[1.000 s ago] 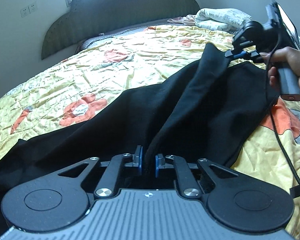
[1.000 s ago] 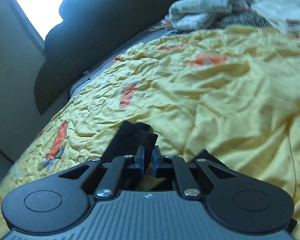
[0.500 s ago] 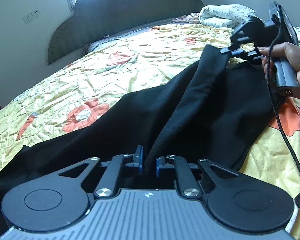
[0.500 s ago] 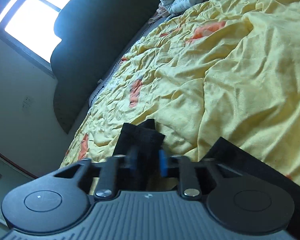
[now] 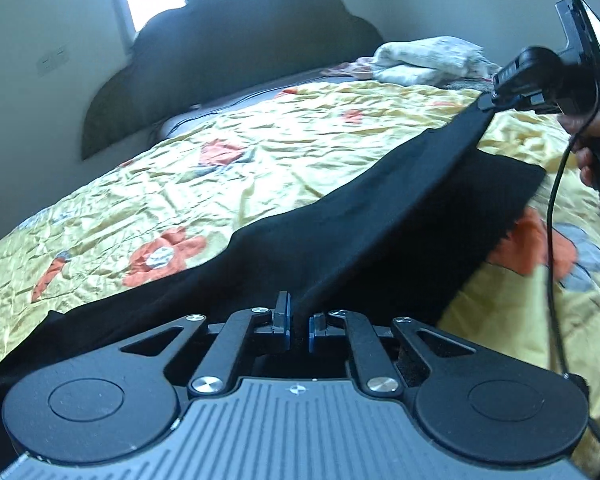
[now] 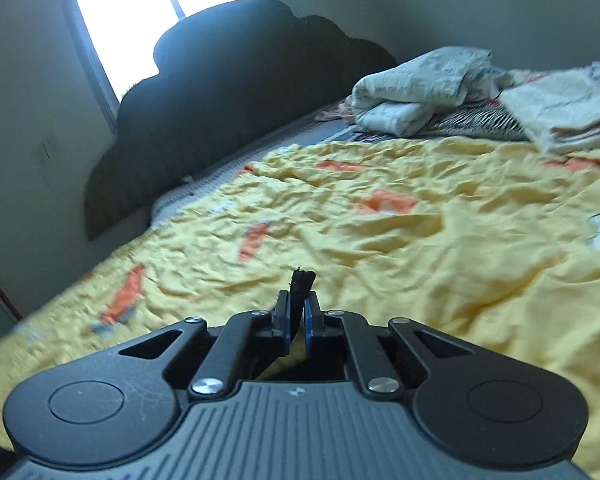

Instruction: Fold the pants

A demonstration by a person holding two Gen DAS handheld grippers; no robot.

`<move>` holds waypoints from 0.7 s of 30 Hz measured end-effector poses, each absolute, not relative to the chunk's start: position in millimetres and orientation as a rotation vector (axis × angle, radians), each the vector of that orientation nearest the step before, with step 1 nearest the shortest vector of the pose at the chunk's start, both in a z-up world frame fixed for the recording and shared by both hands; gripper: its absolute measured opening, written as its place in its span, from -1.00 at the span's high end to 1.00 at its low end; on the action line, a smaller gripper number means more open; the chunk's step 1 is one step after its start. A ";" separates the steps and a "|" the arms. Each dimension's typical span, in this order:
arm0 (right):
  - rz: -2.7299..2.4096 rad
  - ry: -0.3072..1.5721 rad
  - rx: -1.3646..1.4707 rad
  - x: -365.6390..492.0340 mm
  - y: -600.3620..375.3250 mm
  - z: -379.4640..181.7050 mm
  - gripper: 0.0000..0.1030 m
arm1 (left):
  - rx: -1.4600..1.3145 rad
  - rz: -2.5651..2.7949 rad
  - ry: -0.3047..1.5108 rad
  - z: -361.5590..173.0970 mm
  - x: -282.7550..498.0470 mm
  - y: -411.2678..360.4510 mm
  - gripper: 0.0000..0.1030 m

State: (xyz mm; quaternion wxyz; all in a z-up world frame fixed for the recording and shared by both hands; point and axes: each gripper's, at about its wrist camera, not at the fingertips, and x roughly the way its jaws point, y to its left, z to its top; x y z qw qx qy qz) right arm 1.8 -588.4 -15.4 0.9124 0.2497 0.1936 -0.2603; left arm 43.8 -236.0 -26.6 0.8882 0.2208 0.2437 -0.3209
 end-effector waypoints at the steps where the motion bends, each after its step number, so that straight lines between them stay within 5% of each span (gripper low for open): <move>1: -0.554 0.418 0.490 -4.6 -584.6 -19.1 0.87 | 0.463 -0.672 0.506 -27.7 41.6 -235.6 0.80; 16: -0.650 0.540 0.490 -36.0 -577.0 -56.0 0.83 | 0.540 -0.710 0.543 -43.2 32.3 -236.7 0.78; 19: -0.721 0.566 0.429 -34.9 -575.6 -52.1 0.55 | 0.542 -0.726 0.544 -37.9 30.9 -233.6 0.49; 21: -0.805 0.508 0.359 -42.1 -570.0 -40.4 0.53 | 0.509 -0.751 0.568 -29.3 31.6 -229.4 0.31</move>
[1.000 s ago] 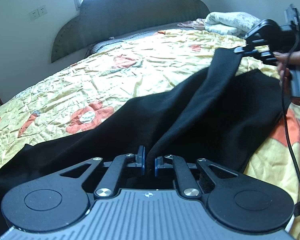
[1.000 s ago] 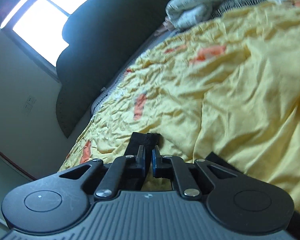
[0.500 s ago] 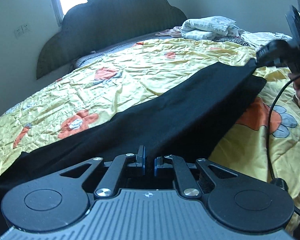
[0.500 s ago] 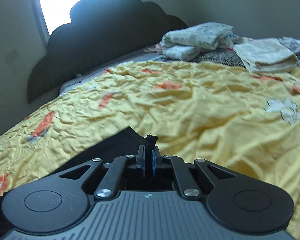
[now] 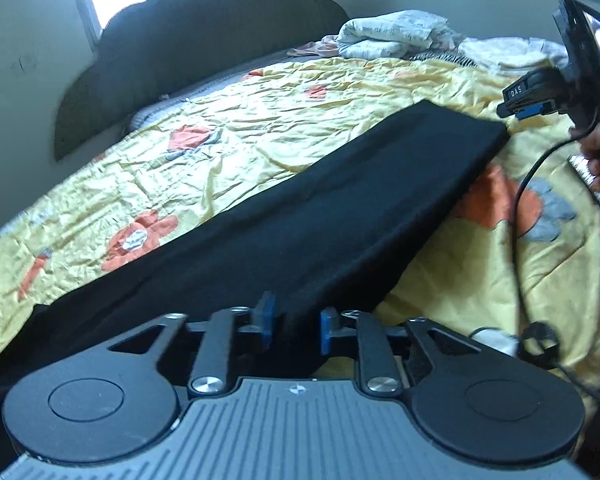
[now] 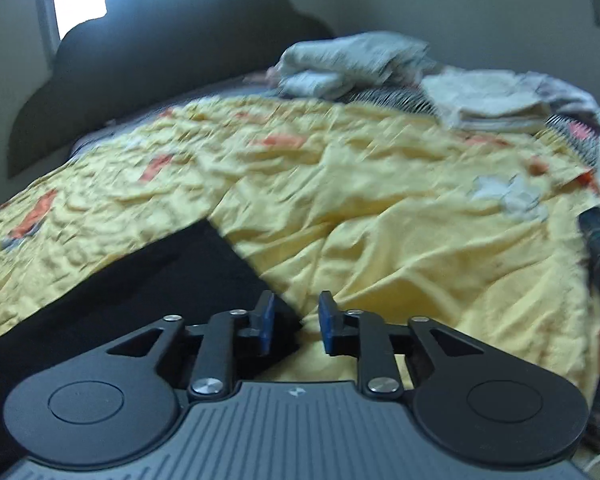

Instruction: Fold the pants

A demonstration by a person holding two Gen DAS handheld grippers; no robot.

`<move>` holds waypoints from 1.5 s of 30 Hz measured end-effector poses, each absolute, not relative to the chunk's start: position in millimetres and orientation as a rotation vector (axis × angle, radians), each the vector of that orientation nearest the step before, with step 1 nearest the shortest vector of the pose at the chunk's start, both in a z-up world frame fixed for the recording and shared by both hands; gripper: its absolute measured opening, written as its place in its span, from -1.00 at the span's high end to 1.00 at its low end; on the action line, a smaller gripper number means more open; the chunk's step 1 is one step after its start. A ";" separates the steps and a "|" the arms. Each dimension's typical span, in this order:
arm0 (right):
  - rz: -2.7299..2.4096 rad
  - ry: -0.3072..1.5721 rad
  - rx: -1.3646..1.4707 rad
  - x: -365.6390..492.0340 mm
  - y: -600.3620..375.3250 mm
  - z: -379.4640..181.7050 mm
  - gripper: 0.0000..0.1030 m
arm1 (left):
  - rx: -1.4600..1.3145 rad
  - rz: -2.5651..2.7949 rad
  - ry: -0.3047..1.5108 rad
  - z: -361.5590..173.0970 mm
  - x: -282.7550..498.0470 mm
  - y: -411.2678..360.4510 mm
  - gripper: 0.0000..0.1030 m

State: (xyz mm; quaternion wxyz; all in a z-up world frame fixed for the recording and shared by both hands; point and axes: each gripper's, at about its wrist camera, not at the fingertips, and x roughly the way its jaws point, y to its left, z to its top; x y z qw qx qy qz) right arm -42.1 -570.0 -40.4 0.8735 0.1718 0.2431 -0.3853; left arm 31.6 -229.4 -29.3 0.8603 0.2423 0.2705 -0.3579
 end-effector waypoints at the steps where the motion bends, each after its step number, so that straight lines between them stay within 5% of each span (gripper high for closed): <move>1: -0.810 0.471 0.324 -44.0 -565.1 -32.9 0.53 | 0.479 -0.770 0.580 -24.0 33.2 -226.6 0.29; 6: -0.409 0.588 0.375 -5.0 -546.0 -31.4 0.52 | 0.363 -0.728 0.636 -12.3 52.8 -224.3 0.00; 13: -0.521 0.643 0.359 15.3 -558.0 -46.3 0.47 | 0.442 -0.737 0.724 -30.4 56.4 -223.4 0.12; 17: -0.418 0.605 0.357 -0.9 -546.7 -33.1 0.38 | 0.406 -0.853 0.686 -16.2 44.2 -218.4 0.00; 21: -0.339 0.661 0.305 1.8 -520.2 -46.1 -0.33 | 0.321 -0.785 0.669 -11.8 53.1 -215.9 -0.06; 26: -0.437 0.579 0.399 -21.4 -525.2 -42.7 -0.34 | 0.382 -0.806 0.795 -25.5 65.3 -220.6 -0.04; 33: -0.460 0.564 0.621 -62.1 -540.0 -43.0 -0.34 | 0.266 -0.781 0.727 -10.3 66.9 -222.6 -0.24; 45: -0.409 0.411 0.875 -43.2 -561.4 -74.5 -0.37 | 0.256 -0.668 0.770 -13.7 79.2 -219.0 -0.25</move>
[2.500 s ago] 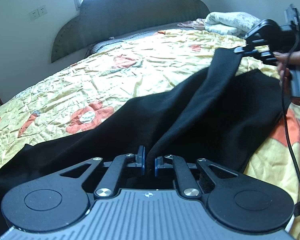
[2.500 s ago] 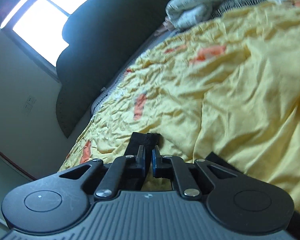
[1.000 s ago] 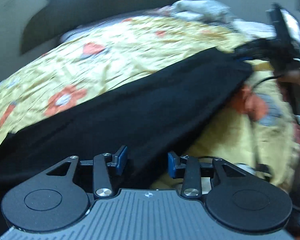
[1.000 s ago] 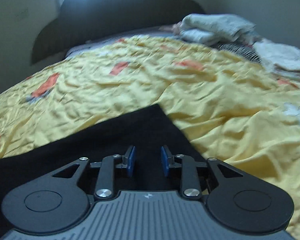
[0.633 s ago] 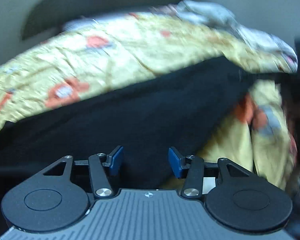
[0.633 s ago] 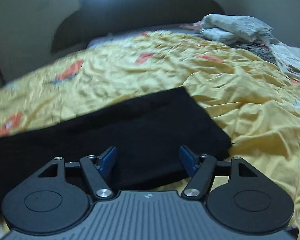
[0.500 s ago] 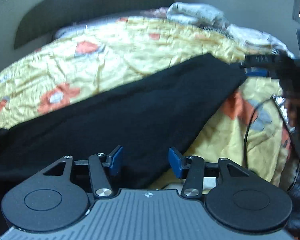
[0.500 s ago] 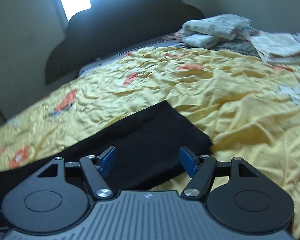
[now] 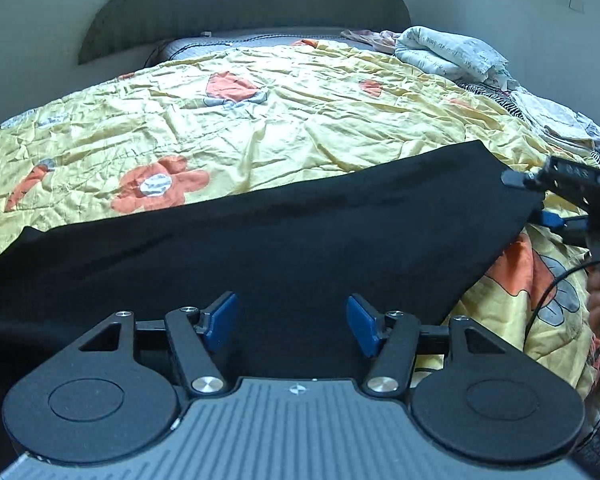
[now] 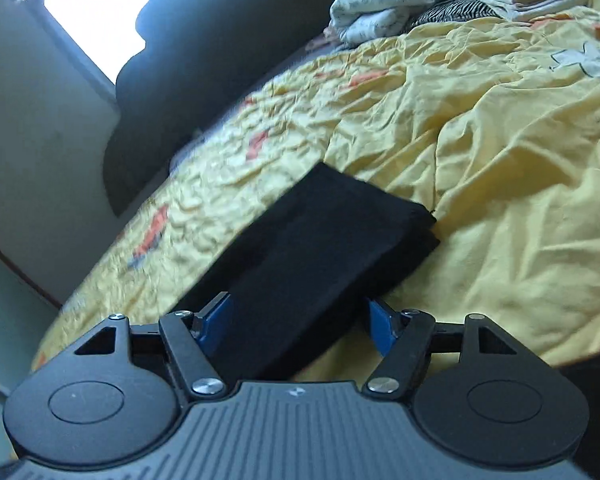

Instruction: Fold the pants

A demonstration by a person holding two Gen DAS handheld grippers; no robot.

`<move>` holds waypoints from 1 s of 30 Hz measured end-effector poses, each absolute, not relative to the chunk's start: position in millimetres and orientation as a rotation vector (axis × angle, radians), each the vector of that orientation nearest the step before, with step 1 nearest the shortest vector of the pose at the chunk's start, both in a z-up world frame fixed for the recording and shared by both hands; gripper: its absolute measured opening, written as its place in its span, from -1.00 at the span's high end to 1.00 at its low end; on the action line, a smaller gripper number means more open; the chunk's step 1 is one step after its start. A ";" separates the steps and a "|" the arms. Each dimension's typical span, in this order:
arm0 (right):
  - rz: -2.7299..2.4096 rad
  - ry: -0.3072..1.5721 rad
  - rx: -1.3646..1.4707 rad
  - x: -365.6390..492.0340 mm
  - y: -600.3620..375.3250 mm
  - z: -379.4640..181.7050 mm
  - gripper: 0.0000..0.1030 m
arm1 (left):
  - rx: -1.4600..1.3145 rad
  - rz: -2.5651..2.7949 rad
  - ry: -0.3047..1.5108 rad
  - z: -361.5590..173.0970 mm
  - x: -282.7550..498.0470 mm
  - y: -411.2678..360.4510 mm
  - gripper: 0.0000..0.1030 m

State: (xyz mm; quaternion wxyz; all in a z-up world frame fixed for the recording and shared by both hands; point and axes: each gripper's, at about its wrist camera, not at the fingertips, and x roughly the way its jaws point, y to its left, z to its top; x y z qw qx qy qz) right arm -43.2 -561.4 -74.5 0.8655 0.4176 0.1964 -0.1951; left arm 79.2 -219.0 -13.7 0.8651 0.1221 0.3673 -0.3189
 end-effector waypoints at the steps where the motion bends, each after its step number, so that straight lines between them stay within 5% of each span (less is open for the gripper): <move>1: -0.415 0.388 0.904 -41.6 -565.6 -76.6 -0.37 | 0.256 -0.665 0.767 -13.6 79.5 -219.1 -0.26; 5: -0.448 0.298 0.998 -33.7 -585.2 -86.0 -0.30 | 0.240 -0.646 0.753 -10.9 81.9 -219.0 -0.26; 8: -0.481 0.286 1.017 -23.9 -597.4 -89.5 0.08 | 0.230 -0.637 0.751 -7.7 85.0 -220.4 -0.29; 10: -0.479 0.303 1.022 -16.1 -604.0 -93.1 0.55 | 0.230 -0.636 0.754 -6.1 87.6 -223.1 -0.31; 13: -0.466 0.331 0.981 -8.5 -604.6 -91.9 0.80 | 0.218 -0.640 0.770 -5.9 93.7 -227.3 -0.33; 22: -0.319 0.472 0.275 25.6 -504.8 -38.5 0.81 | 0.041 -0.645 0.904 -16.6 131.8 -235.3 -0.30; 30: -0.279 0.488 0.074 24.3 -452.9 -42.8 0.81 | -0.361 -0.818 1.096 -22.6 160.3 -242.9 -0.31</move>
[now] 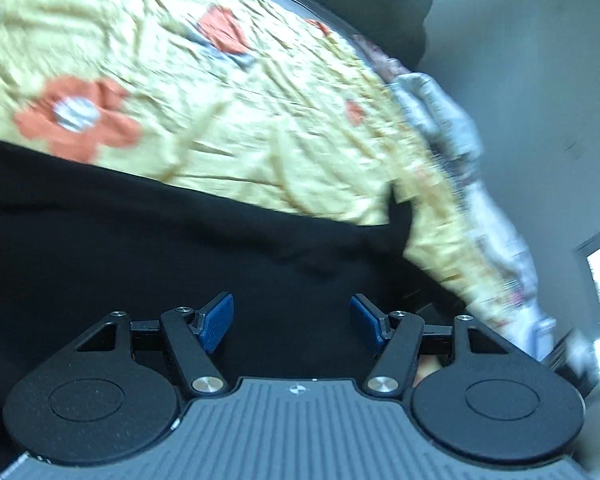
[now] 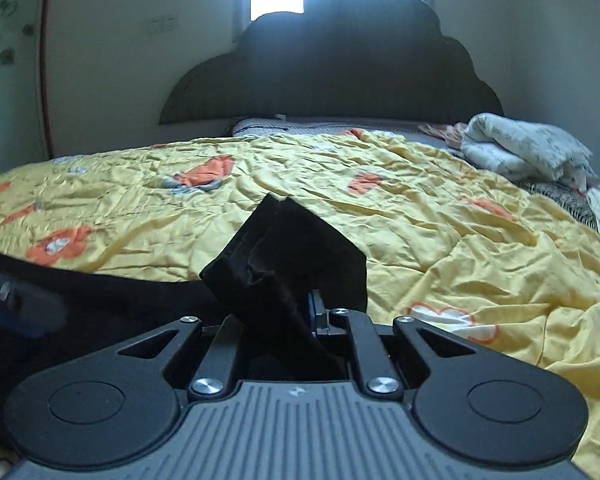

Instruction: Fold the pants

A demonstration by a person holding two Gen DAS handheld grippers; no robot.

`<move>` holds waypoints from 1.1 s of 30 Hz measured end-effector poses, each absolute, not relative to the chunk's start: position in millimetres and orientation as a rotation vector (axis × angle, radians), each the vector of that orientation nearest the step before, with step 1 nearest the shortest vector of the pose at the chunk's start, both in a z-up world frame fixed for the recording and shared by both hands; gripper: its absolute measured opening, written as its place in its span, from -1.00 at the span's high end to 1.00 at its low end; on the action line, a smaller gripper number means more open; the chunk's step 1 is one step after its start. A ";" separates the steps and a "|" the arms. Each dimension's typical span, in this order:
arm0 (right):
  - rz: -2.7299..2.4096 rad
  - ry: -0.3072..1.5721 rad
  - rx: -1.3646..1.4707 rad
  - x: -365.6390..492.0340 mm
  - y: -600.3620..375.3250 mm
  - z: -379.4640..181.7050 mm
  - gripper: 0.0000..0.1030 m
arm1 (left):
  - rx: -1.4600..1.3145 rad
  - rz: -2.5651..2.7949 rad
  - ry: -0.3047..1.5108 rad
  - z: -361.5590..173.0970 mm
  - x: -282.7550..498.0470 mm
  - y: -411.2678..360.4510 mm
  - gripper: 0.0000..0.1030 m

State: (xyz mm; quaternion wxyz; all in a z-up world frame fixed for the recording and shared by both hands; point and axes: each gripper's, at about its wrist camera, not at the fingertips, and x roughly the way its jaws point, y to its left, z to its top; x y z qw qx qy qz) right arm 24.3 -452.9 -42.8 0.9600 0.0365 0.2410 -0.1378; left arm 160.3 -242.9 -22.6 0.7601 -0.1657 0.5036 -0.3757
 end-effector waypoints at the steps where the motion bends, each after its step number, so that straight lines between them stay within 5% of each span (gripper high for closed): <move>1: -0.266 0.485 0.056 22.7 -445.5 -42.2 0.81 | -0.414 -0.844 1.122 -23.1 163.5 -246.7 -0.32; 11: -0.116 0.432 0.005 11.4 -386.6 -29.4 0.80 | -0.597 -0.849 1.238 -43.6 176.6 -271.8 -0.35; 19: -0.073 0.479 -0.101 19.9 -356.3 -39.4 0.77 | -0.488 -0.771 1.181 -39.6 184.0 -257.7 0.85; 25: -0.075 0.522 -0.165 21.9 -351.3 -44.4 0.69 | -0.388 -0.758 1.141 -42.3 175.9 -260.5 0.86; 29: -0.130 0.522 -0.235 17.8 -348.8 -48.0 0.12 | -0.329 -0.746 1.109 -43.9 171.6 -261.0 0.85; 33: -0.141 0.519 -0.250 16.1 -349.5 -51.0 0.10 | -0.259 -0.737 1.076 -41.4 166.0 -265.3 0.84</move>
